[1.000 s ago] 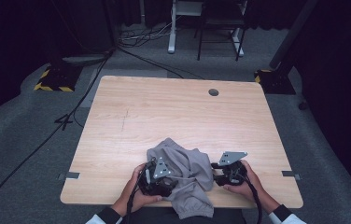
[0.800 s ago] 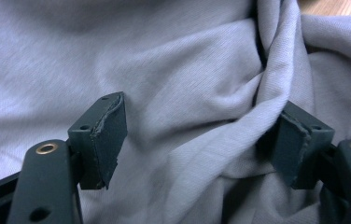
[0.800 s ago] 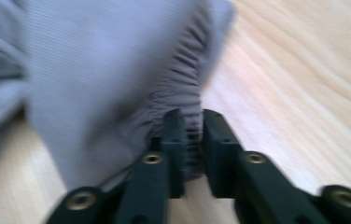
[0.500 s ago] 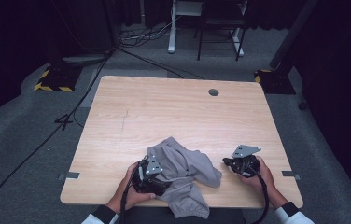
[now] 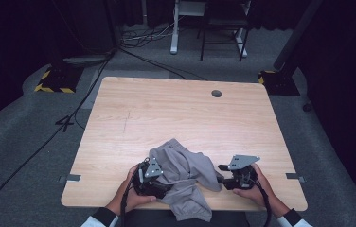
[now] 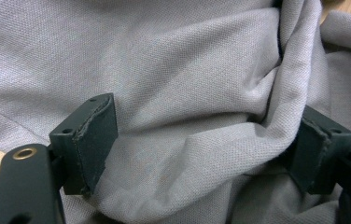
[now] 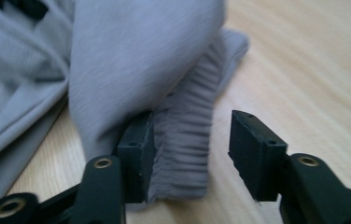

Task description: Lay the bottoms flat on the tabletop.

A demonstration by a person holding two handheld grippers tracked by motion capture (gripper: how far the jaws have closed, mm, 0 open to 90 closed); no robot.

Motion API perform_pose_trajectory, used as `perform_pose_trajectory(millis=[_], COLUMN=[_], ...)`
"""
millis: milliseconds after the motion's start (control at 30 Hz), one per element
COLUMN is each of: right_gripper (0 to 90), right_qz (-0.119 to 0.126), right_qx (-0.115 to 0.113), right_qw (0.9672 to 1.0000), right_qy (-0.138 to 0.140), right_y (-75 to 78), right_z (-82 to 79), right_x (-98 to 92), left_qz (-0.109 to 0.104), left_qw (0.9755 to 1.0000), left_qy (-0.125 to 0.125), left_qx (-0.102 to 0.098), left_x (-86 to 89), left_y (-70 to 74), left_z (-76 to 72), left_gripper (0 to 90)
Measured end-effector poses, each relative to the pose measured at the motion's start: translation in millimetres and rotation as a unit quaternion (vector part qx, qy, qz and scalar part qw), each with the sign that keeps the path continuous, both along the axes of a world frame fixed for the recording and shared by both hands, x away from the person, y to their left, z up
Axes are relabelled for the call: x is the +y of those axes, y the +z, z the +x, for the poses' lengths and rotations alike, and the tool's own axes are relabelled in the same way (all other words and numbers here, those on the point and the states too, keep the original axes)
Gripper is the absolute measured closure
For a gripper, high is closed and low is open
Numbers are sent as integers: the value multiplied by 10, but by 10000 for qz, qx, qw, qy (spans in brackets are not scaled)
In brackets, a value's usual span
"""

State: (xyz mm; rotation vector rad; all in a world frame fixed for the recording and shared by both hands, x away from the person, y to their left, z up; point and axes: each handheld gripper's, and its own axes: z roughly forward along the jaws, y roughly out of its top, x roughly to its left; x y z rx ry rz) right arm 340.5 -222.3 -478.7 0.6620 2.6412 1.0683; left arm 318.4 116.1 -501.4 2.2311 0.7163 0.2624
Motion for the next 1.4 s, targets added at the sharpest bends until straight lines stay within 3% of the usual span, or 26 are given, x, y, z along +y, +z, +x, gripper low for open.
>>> perform_pose_trajectory(millis=[67, 100, 200, 333, 467, 500, 533, 667, 700, 733, 767, 833, 867, 1000, 1100, 1133, 1167, 1200, 1300, 1333, 1367, 1400], right_gripper=[463, 463, 633, 659, 674, 679, 679, 689, 695, 695, 697, 697, 695, 687, 676, 661, 654, 643, 587, 587, 538, 529], right_qz=[-239, -211, -136, -266, -396, -427, -427, -530, -560, -560, -640, -685, -707, -866, -717, -561, -551, -611, -809, -809, -718, -633], right_qx=[37, 99, 123, 33, -142, -206, -206, -329, -366, -366, -461, -503, -520, -683, -504, -404, -397, -491, -684, -684, -692, -703], right_qw=[9997, 9997, 9998, 9995, 9980, 9958, 9958, 9908, 9882, 9882, 9846, 9828, 9798, 9701, 9685, 9624, 9604, 9579, 9463, 9463, 9438, 9433], right_qy=[-89, -88, -41, -149, -474, -779, -779, -1205, -1381, -1381, -1563, -1642, -1799, -2160, -2330, -2629, -2702, -2763, -3056, -3056, -3152, -3183], right_y=[-77, -109, -107, -87, -79, -81, -81, -78, -77, -77, -80, -80, -81, -91, -87, -96, -98, -103, -107, -107, -91, -61], right_z=[23, 44, 71, 98, 180, 261, 261, 406, 489, 489, 575, 622, 717, 899, 1004, 1109, 1135, 1158, 1178, 1178, 1161, 1135], right_x=[35, 36, 4, -33, -134, -222, -222, -352, -409, -409, -451, -472, -519, -607, -686, -786, -814, -841, -889, -889, -923, -933], left_qz=[3, 6, -13, -7, 59, 80, 105, 64, 53, 53, 184, 135, 151, 288, 282, 277, 269, 212, 200, 178, 131, 96], left_qw=[10000, 10000, 10000, 10000, 10000, 9999, 9999, 9992, 9987, 9987, 9981, 9979, 9969, 9964, 9964, 9960, 9960, 9958, 9956, 9954, 9956, 9958], left_qy=[-7, -19, -78, -85, -6, 63, 96, 359, 442, 442, 529, 552, 671, 735, 737, 793, 797, 831, 858, 886, 867, 859], left_qx=[-1, -5, 12, 19, -35, -50, -41, 145, 231, 231, 261, 295, 369, 298, 300, 302, 312, 324, 326, 318, 330, 304], left_x=[1, 3, 37, 118, 196, 207, 219, 313, 356, 356, 392, 415, 445, 470, 474, 473, 475, 478, 477, 471, 463, 453], left_y=[0, 1, 0, 1, 11, 15, 17, 25, 33, 33, 37, 32, 21, 23, 23, 22, 23, 19, 22, 19, 29, 37], left_z=[1, 2, 16, 47, 75, 78, 88, 137, 158, 158, 171, 178, 192, 200, 203, 204, 205, 205, 204, 201, 192, 181], left_gripper=[187, 187, 187, 184, 171, 160, 160, 156, 156, 155, 155, 155, 155, 158, 157, 157, 158, 159, 171, 171, 189, 200])
